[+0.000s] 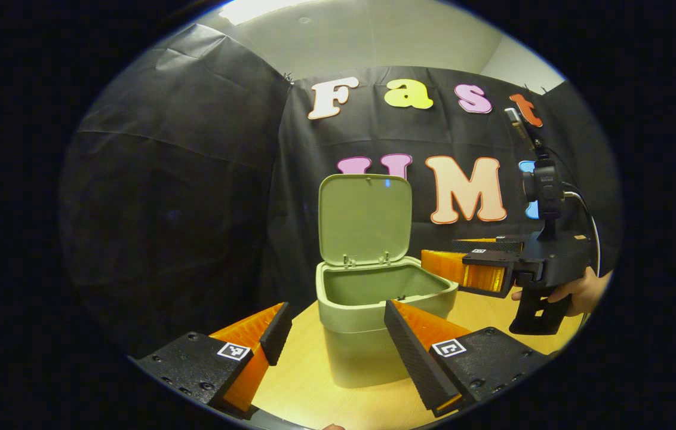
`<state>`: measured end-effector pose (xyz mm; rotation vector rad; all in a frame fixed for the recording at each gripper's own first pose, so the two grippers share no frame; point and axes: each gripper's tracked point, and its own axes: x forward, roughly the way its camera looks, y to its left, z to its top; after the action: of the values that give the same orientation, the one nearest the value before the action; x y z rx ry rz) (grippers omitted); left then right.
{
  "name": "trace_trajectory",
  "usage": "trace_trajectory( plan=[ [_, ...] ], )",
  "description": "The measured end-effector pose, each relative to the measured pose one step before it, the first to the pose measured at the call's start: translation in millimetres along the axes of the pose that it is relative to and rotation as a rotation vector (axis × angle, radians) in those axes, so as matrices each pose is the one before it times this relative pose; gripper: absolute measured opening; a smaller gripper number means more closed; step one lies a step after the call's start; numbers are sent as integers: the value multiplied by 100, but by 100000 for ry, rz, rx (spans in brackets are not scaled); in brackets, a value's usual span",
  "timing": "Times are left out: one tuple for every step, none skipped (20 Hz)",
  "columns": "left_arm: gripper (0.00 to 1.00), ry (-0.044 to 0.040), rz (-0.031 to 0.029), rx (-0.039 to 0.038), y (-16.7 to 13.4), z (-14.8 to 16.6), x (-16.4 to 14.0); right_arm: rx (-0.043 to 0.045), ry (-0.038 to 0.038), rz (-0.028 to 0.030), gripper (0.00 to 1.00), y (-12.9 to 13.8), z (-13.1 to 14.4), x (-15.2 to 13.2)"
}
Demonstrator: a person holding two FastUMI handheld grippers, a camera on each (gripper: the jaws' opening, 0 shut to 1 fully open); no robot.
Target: Press the lid of the desktop garbage bin to open it, pick up the crumpled paper on the desktop and throw it into the bin, then pick up the pop can on the desktop and drop it into the bin, and finally close the garbage bin lid.
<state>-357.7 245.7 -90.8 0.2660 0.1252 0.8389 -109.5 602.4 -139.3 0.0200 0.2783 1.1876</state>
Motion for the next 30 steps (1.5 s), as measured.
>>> trace_trajectory(
  plan=[
    [94, -381, -2217, -214, -840, -57, 185, -695, -946, -2495, 97, -1088, 268, -711],
    [94, -272, -2196, -48, -923, 87, 231, -287, -755, -2846, 96, -1366, 309, -592],
    [94, -233, -2440, -27, -937, -4, 257, 291, -641, -2690, 97, -1299, 304, -663],
    [94, 32, -2165, 98, -943, -58, 393, 546, -388, -2571, 96, -1293, 256, -658],
    [94, 58, -2235, 196, -874, -165, 231, 344, -318, -2685, 96, -1355, 90, -689],
    [94, -21, -2170, 109, -993, -29, 319, -127, -165, -2823, 96, -1510, 130, -406],
    [94, -67, -2116, -50, -907, -48, 238, -542, 29, -2858, 96, -1609, -18, -572],
    [94, 116, -2464, -227, -1018, -52, 316, -794, 437, -2999, 96, -1548, 18, -703],
    [94, 155, -2439, -170, -987, -226, 400, -537, 584, -2686, 96, -1544, -109, -733],
    [94, 424, -2641, 54, -1091, -159, 374, -383, 525, -2670, 96, -1428, -41, -775],
    [94, 458, -2629, 300, -1130, -316, 317, -500, 258, -2633, 96, -1605, -159, -810],
    [94, 491, -2499, 341, -1015, -363, 307, -796, 186, -2697, 96, -1495, -127, -818],
    [94, 808, -2704, 167, -979, -398, 259, -856, 550, -2739, 96, -1485, -314, -713],
    [94, 1122, -2735, 142, -1111, -507, 318, -585, 757, -2356, 96, -1385, -265, -739],
    [94, 1116, -2760, 283, -1074, -546, 292, -239, 625, -2287, 96, -1313, -415, -766],
    [94, 1407, -2545, 370, -1043, -553, 363, -71, 713, -2345, 96, -1262, -370, -712],
    [94, 1851, -2583, 1, -1014, -905, 233, 33, 794, -2282, 96, -1313, -504, -653],
    [94, 2301, -2556, -137, -1115, -912, 366, 178, 907, -1991, 96, -1162, -492, -607],
    [94, 2050, -2256, -56, -951, -918, 130, 124, 1170, -1885, 96, -1080, -660, -543],
    [95, 1977, -1679, 74, -764, -847, 405, 57, 1228, -1844, 96, -1074, -588, -566],
    [95, 1888, -1326, 315, -519, -825, 436, 18, 1048, -1694, 96, -1125, -605, -565],
    [94, 1841, -1101, 431, -715, -796, 511, -110, 896, -1593, 96, -947, -416, -543],
    [94, 1832, -1112, 183, -818, -1203, 184, -6, 782, -1263, 96, -1042, -519, -606],
    [94, 2237, -1086, 323, -775, -1101, 200, 396, 608, -896, 96, -837, -367, -446],
    [95, 2060, -1114, 655, -643, -1029, 161, 308, 674, -1298, 96, -797, -433, -326],
    [95, 1922, -932, 826, -658, -858, 211, -63, 829, -1638, 96, -880, -408, -342],
    [95, 1917, -853, 716, -484, -913, 154, 36, 791, -1849, 96, -1006, -421, -209],
    [95, 1933, -737, 119, -486, -857, 333, 660, 857, -1510, 96, -830, -395, -318],
    [95, 2384, -448, -319, -282, -1105, 236, 1367, 1089, -1025, 96, -633, -473, -343],
    [95, 2162, -104, -570, -262, -1001, 362, 1471, 1170, -858, 96, -501, -441, -327]
  ],
)
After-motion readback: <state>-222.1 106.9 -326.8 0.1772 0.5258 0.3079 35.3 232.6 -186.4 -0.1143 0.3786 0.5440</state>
